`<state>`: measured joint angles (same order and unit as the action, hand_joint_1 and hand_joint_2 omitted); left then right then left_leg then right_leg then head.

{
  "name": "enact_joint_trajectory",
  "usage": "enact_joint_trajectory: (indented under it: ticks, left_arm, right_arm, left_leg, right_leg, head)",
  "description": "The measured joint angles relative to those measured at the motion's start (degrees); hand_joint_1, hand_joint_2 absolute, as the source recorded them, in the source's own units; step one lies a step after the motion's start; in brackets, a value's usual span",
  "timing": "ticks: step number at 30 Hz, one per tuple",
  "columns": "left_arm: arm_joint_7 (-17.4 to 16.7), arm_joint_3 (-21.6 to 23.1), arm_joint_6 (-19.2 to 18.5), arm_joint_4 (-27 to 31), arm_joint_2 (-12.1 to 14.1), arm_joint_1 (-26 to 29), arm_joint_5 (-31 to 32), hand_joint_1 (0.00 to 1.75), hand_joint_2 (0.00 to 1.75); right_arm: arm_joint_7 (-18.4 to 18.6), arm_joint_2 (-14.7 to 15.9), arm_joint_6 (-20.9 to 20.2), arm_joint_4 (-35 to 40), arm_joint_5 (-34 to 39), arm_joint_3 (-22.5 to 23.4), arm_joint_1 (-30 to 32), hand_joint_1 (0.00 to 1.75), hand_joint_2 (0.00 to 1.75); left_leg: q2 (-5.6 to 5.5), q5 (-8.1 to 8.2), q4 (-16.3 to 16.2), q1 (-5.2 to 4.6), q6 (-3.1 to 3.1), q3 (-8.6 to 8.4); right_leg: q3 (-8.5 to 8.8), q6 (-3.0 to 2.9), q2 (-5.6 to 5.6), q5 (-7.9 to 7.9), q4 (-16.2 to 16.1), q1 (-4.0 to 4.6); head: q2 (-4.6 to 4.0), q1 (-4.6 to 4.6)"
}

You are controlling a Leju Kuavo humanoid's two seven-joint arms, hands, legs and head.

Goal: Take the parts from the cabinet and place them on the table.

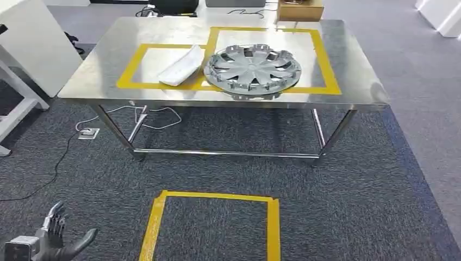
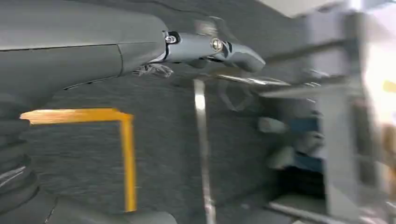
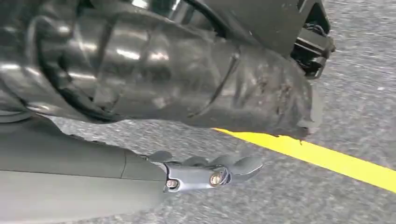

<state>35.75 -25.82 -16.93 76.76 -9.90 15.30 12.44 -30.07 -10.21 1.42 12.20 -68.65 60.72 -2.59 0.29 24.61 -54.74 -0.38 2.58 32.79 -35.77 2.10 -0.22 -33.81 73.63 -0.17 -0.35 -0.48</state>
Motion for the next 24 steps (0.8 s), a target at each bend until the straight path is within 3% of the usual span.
enact_joint_trajectory:
  ticks: [1, 2, 4, 5, 7, 8, 9, 10, 11, 12, 13, 14, 16, 17, 18, 19, 22, 23, 24]
  left_arm:
    - [0.4, -2.8, -0.7, -1.5, -0.6, -0.8, 1.7, 0.00, 1.75]
    - [0.9, -5.3, -1.3, -2.8, -1.2, -1.7, 3.7, 0.00, 1.75]
    - [2.0, -10.5, -2.4, -5.8, -1.8, -3.5, 8.1, 0.00, 1.75]
    - [2.5, -12.7, -2.8, -7.0, -2.1, -3.9, 9.0, 0.00, 1.75]
    - [2.8, -15.9, -2.9, -8.9, -2.5, -4.8, 10.0, 0.00, 1.75]
    - [2.9, -17.2, -2.9, -9.6, -2.6, -5.0, 10.2, 0.00, 1.75]
    - [3.0, -18.1, -2.9, -10.3, -2.8, -5.0, 10.3, 0.00, 1.75]
    - [3.0, -19.0, -2.9, -10.9, -2.9, -5.2, 10.3, 0.00, 1.75]
    - [3.1, -19.5, -2.9, -11.4, -3.1, -5.5, 10.3, 0.00, 1.75]
    - [3.2, -20.1, -3.0, -11.8, -3.1, -5.8, 10.3, 0.00, 1.75]
    - [3.2, -20.4, -3.0, -12.2, -3.2, -5.9, 10.4, 0.00, 1.75]
    - [3.2, -20.6, -3.0, -12.6, -3.3, -6.0, 10.4, 0.00, 1.75]
    - [3.2, -21.3, -3.1, -12.9, -3.5, -6.3, 11.1, 0.00, 1.75]
    - [3.4, -21.8, -3.9, -13.0, -3.7, -6.5, 12.0, 0.00, 1.75]
    - [3.7, -22.3, -4.9, -13.1, -3.9, -6.7, 13.2, 0.00, 1.75]
    - [3.9, -23.0, -5.9, -13.1, -4.2, -6.9, 14.2, 0.00, 1.75]
    - [4.4, -24.3, -8.0, -12.7, -5.7, -7.0, 15.3, 0.00, 1.75]
    - [4.4, -24.6, -8.4, -12.4, -6.6, -7.0, 15.3, 0.00, 1.75]
    - [4.4, -24.7, -8.9, -12.1, -7.1, -7.1, 15.4, 0.00, 1.75]
  right_arm:
    - [-0.1, 0.1, 0.0, 0.0, 0.0, 0.0, 0.0, 0.00, 0.00]
    - [-0.2, 0.1, 0.0, 0.0, 0.0, -0.1, 0.0, 0.00, 0.00]
    - [-0.4, 0.2, 0.0, 0.0, 0.0, -0.4, -0.2, 0.00, 0.00]
    - [-0.4, 0.2, 0.0, 0.0, 0.0, -0.4, -0.3, 0.00, 0.00]
    - [-0.4, 0.2, 0.0, 0.0, 0.0, -0.4, -0.2, 0.00, 0.00]
    - [-0.3, 0.2, 0.0, -0.1, 0.0, -0.4, -0.1, 0.00, 0.00]
    - [-0.3, 0.2, 0.0, -0.1, 0.0, -0.4, -0.1, 0.00, 0.00]
    - [-0.4, 0.2, 0.0, -0.1, 0.0, -0.4, -0.1, 0.00, 0.00]
    - [-0.4, 0.2, 0.0, -0.1, 0.0, -0.4, -0.1, 0.00, 0.00]
    - [-0.4, 0.2, 0.0, -0.1, 0.0, -0.4, 0.0, 0.00, 0.00]
    - [-0.4, 0.2, 0.0, -0.1, 0.0, -0.4, 0.0, 0.00, 0.00]
    - [-0.4, 0.2, 0.0, -0.1, 0.0, -0.4, -0.1, 0.00, 0.00]
    - [-0.4, 0.2, 0.0, -0.1, 0.0, -0.4, -0.2, 0.00, 0.00]
    - [-0.4, 0.2, 0.0, -0.1, 0.0, -0.4, -0.2, 0.00, 0.00]
    - [-0.4, 0.2, 0.3, -0.1, 0.0, -0.4, -0.2, 0.00, 0.00]
    - [-0.4, 0.2, 0.4, -0.1, 0.1, -0.4, -0.2, 0.00, 0.00]
    - [-0.3, 0.2, 0.8, -0.1, 0.1, -0.5, -0.5, 0.00, 0.00]
    - [-0.2, 0.2, 0.9, -0.1, 0.1, -0.5, -0.4, 0.00, 0.00]
    - [-0.2, 0.2, 1.0, -0.1, 0.1, -0.5, -0.4, 0.00, 0.00]
  left_leg:
    - [-0.19, -0.51, -0.5, 0.06, -0.19, 1.19]
    - [-0.47, -0.97, -1.1, 0.10, -0.43, 2.28]
    - [-0.92, -1.75, -2.7, -0.19, -1.02, 3.62]
    - [-1.05, -2.38, -2.7, -0.19, -1.22, 3.82]
    - [-1.49, -3.41, -2.6, 0.01, -1.76, 4.02]
    - [-1.74, -3.45, -2.7, 0.15, -2.09, 4.53]
    - [-1.34, -0.67, -3.7, 0.27, -2.57, 4.83]
    - [-1.08, 3.25, -6.6, 0.43, -2.97, 5.47]
    - [-1.00, 6.99, -10.9, 0.62, -3.34, 6.29]
    - [-0.99, 9.58, -15.2, 0.76, -3.61, 6.99]
    - [-0.97, 10.69, -18.9, 0.88, -3.80, 7.27]
    - [-0.95, 9.88, -20.5, 1.00, -3.90, 6.86]
    - [-0.79, 5.79, -17.0, 1.12, -3.80, 3.01]
    - [-0.54, 4.29, -11.6, 1.11, -3.56, -0.75]
    - [-0.25, 4.29, -6.0, 1.10, -3.28, -4.54]
    - [-0.19, 5.40, -2.6, 0.80, -2.95, -6.45]
    - [-0.22, 5.57, -1.6, 0.41, -2.31, -5.70]
    - [-0.18, 4.78, -1.2, 0.60, -1.41, -5.05]
    - [0.16, 4.11, -1.0, 0.77, -0.83, -4.55]
  right_leg:
    - [2.69, -0.12, 0.07, 2.60, -3.1, -0.01]
    - [6.33, -0.33, 0.43, 3.76, -8.0, -0.03]
    - [13.76, -0.71, 2.11, 0.49, -18.8, 0.00]
    - [12.92, -1.04, 2.01, -0.02, -18.7, 0.19]
    - [12.26, -1.63, 1.52, 0.49, -18.5, 0.43]
    - [11.59, -2.31, 0.89, 1.18, -18.6, -0.06]
    - [11.00, -2.71, 0.46, 1.72, -18.6, -0.04]
    - [10.36, -3.23, 0.11, 2.40, -18.6, -0.02]
    - [9.58, -3.28, -0.25, 3.05, -18.5, 0.02]
    - [8.85, -3.20, -0.61, 3.66, -18.5, 0.07]
    - [8.05, -3.12, -1.03, 4.18, -18.3, 0.08]
    - [7.60, -3.05, -1.40, 4.67, -18.1, 0.07]
    - [5.72, -2.79, -1.96, 5.51, -17.1, 0.01]
    - [4.90, -2.62, -2.09, 5.82, -16.6, -0.01]
    - [4.43, -2.34, -2.18, 6.03, -16.3, 0.00]
    - [3.81, -1.99, -2.30, 6.32, -15.9, 0.27]
    - [2.92, -0.93, -2.42, 7.80, -16.0, 0.05]
    - [2.54, -0.45, -2.33, 8.11, -16.0, 0.12]
    - [2.15, -0.08, -1.44, 6.30, -15.2, -0.03]
  head:
    - [0.00, -0.04]
    - [0.00, 0.00]
    - [0.00, 0.09]
    - [0.00, -0.07]
    - [0.02, 0.06]
    - [0.02, 0.24]
    - [0.02, 0.11]
    - [0.02, -0.26]
    - [0.02, -0.44]
    - [0.02, -0.39]
    - [0.02, -0.39]
    - [0.02, -0.41]
    - [0.02, -0.44]
    - [0.02, -0.42]
    - [0.02, -0.48]
    - [0.02, -0.44]
    - [0.02, -0.41]
    - [0.02, -0.40]
    - [0.02, -0.33]
